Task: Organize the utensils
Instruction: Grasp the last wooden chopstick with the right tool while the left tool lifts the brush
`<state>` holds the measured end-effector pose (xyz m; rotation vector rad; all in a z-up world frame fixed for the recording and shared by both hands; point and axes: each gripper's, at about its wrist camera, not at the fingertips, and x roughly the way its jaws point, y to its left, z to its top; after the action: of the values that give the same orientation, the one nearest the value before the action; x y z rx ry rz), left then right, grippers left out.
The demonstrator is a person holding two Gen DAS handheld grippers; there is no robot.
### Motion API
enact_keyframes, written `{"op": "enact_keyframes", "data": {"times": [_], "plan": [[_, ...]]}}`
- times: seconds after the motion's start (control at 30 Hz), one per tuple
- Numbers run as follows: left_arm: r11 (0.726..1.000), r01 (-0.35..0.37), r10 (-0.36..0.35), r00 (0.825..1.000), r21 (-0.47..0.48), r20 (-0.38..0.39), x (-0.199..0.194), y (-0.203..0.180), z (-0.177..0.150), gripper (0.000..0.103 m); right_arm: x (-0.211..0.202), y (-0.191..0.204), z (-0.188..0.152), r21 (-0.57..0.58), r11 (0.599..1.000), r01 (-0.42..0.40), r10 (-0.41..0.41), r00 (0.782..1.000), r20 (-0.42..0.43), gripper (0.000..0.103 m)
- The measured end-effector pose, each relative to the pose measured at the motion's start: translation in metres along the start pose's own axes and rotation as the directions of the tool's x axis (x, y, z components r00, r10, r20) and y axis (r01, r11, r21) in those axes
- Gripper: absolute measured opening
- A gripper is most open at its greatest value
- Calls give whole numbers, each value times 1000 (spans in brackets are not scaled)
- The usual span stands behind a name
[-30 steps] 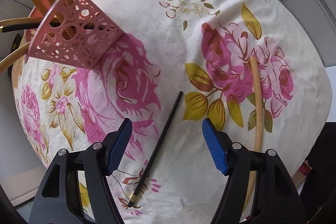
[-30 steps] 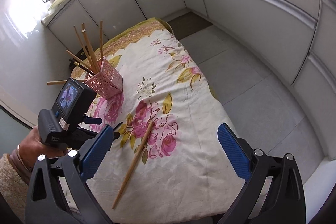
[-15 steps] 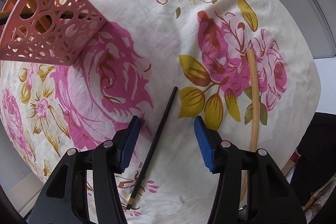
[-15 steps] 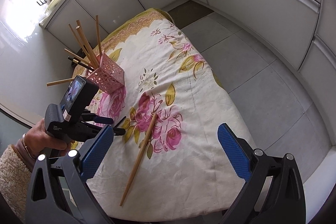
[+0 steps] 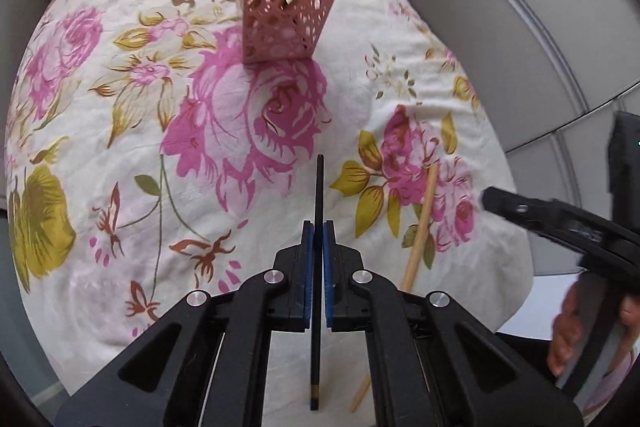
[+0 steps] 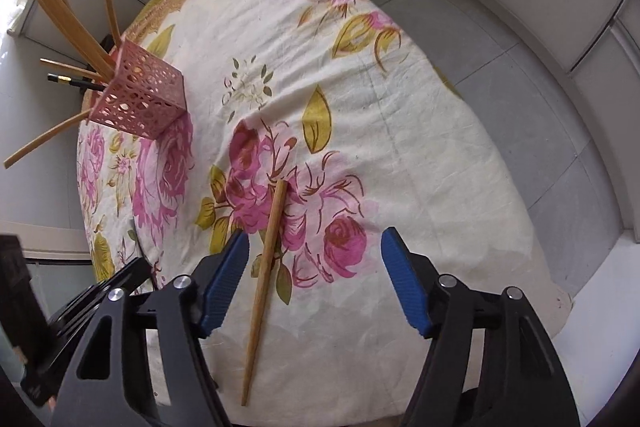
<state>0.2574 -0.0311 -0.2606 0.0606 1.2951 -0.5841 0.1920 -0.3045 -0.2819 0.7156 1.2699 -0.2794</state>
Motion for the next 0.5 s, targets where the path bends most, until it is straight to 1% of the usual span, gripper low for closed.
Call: {"op": "enact_keyframes", "data": {"times": [0.03,0.07,0.1,0.17,0.2,0.23,0.3,0.4,0.43,0.5], "plan": [[1000,7,-7,1000,-9,27,-11,3,-4,3,6,4,1,13,1000,1,-1,1000,-22,51],[1000,8,-7,999,-14,50,-20,4,-6,3,12,7,2,22,1000,22,-22,999,-38,51],[1000,11,-10,997,-23,73,-26,-5,-6,3,15,12,4,18,999,47,-46,998,-34,51],[998,30,-25,994,-48,108,-32,-12,-4,3,17,23,8,2,991,131,-131,991,0,51],[998,37,-30,992,-56,119,-36,-8,-7,3,18,27,11,2,988,157,-157,987,7,51],[997,39,-31,991,-59,126,-36,-17,-3,3,20,30,13,1,984,180,-180,984,6,51],[997,47,-38,989,-62,142,-46,-13,-3,3,25,34,18,0,975,224,-224,975,-4,51],[997,56,-45,985,-60,169,-52,-9,-1,3,40,36,22,4,967,254,-253,966,-45,51],[996,65,-54,983,-56,174,-53,-8,-2,3,45,37,23,7,968,250,-250,967,-57,54],[996,72,-61,981,-51,184,-57,-6,-3,3,49,43,25,5,970,244,-244,969,-38,55]]}}
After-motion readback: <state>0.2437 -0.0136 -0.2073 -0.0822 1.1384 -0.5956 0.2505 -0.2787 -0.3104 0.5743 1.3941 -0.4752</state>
